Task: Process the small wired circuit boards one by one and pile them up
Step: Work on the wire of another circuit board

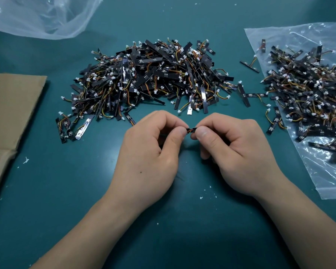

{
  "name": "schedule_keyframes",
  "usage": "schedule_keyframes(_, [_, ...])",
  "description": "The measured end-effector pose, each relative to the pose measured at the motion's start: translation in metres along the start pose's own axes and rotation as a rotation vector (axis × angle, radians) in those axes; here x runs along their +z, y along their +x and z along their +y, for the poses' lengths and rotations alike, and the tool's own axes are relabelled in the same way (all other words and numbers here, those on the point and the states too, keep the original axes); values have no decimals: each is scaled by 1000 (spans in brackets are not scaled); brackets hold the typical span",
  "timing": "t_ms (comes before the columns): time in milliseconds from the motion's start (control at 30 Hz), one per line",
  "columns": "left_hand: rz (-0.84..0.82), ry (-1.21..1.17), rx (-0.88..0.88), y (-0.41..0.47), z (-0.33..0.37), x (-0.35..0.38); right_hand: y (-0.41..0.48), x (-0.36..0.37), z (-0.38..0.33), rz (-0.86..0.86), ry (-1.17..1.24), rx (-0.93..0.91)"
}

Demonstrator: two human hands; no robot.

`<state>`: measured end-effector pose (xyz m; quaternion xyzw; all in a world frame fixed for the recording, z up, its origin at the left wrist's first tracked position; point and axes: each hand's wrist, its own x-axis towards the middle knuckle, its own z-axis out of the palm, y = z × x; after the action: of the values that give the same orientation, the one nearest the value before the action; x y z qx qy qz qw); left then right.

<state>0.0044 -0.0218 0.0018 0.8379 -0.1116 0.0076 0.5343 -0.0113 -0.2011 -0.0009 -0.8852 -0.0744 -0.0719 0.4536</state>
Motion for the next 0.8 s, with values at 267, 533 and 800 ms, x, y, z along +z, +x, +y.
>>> schedule_keyframes(267, [4, -85, -22, 1, 0, 3, -2, -2, 4, 48, 103, 14])
schedule_keyframes(533, [2, -67, 11, 2, 1, 2, -2, -2, 0, 14, 74, 13])
schedule_keyframes(800, [-37, -54, 44, 1, 3, 2, -3, -4, 0, 7, 87, 21])
